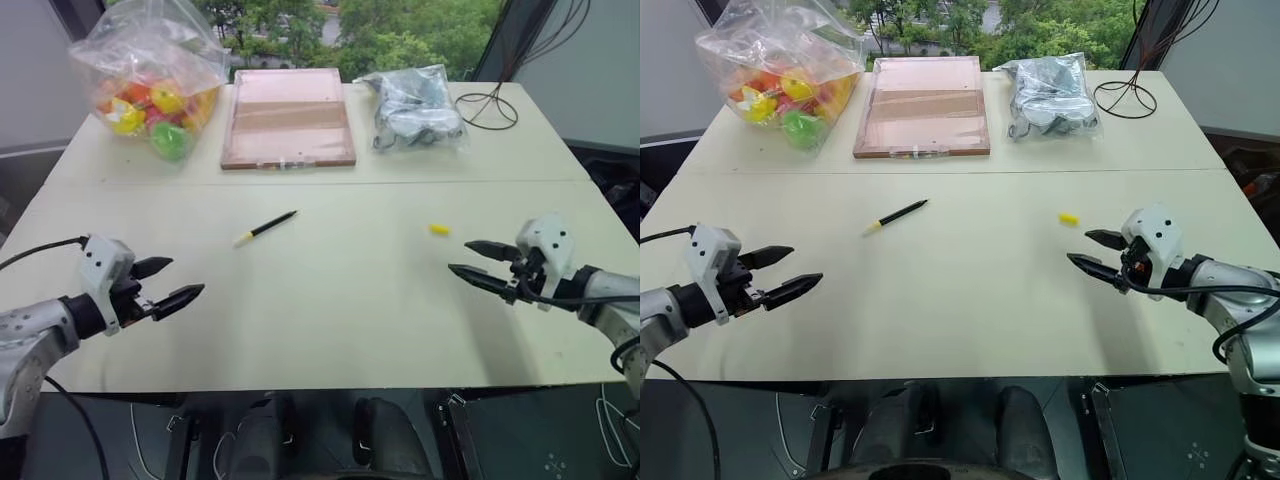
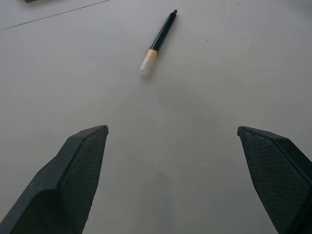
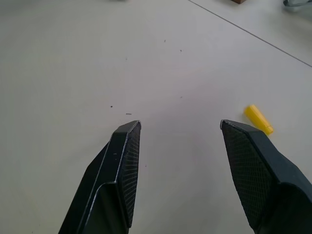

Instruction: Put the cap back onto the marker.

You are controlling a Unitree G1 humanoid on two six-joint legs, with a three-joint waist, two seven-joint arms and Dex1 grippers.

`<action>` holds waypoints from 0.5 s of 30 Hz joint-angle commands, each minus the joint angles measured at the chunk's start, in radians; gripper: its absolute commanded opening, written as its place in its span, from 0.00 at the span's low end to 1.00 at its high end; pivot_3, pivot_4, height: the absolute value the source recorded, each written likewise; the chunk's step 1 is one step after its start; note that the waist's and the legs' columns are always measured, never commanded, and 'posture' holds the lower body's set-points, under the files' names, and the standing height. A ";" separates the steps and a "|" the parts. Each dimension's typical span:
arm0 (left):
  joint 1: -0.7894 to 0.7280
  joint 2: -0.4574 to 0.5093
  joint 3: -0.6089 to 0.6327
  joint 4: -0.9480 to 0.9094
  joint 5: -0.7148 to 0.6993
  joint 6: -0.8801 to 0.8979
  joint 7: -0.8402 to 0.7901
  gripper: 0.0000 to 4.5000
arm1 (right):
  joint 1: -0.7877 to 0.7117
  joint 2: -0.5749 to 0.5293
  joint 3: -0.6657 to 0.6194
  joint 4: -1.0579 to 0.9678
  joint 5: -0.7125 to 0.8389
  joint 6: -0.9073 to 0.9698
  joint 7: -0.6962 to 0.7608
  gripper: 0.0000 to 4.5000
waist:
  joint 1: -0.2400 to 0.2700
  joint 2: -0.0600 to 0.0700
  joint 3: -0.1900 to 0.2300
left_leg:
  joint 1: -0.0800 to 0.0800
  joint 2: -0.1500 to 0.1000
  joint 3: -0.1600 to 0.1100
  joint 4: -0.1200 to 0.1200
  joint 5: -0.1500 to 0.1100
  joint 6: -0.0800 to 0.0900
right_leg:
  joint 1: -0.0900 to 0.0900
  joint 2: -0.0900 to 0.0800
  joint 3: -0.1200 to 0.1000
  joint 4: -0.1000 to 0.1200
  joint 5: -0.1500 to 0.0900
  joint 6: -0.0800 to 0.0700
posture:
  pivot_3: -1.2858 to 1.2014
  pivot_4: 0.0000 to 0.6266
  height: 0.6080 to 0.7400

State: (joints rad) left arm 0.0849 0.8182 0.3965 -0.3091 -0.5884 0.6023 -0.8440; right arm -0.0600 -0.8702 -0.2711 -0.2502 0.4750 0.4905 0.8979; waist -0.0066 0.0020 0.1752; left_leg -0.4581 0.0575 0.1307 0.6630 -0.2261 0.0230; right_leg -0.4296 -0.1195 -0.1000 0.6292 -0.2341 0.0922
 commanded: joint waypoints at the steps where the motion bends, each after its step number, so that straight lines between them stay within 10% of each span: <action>1: -0.011 -0.002 -0.001 -0.030 -0.002 -0.008 0.005 0.99 | 0.001 0.009 0.001 -0.027 -0.005 -0.013 -0.005 0.59 | -0.001 0.000 0.000 | 0.000 0.000 0.000 0.000 0.000 0.000 | 0.000 0.000 0.000 0.000 0.000 0.000 | 0.52 0.24 1.00; 15: -0.064 -0.013 -0.009 0.006 0.007 -0.026 0.006 0.99 | -0.023 0.020 0.019 -0.035 -0.005 -0.007 -0.032 0.59 | -0.001 0.000 0.000 | 0.000 0.000 0.000 0.000 0.000 0.000 | 0.000 0.000 0.000 0.000 0.000 0.000 | 0.52 0.24 1.00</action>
State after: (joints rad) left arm 0.0332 0.8034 0.3761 -0.2932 -0.5828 0.5968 -0.8412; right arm -0.0685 -0.8496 -0.2417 -0.2517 0.4726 0.4907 0.8696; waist -0.0080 0.0020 0.1752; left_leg -0.4581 0.0574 0.1312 0.6630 -0.2260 0.0231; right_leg -0.4298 -0.1194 -0.1000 0.6293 -0.2340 0.0925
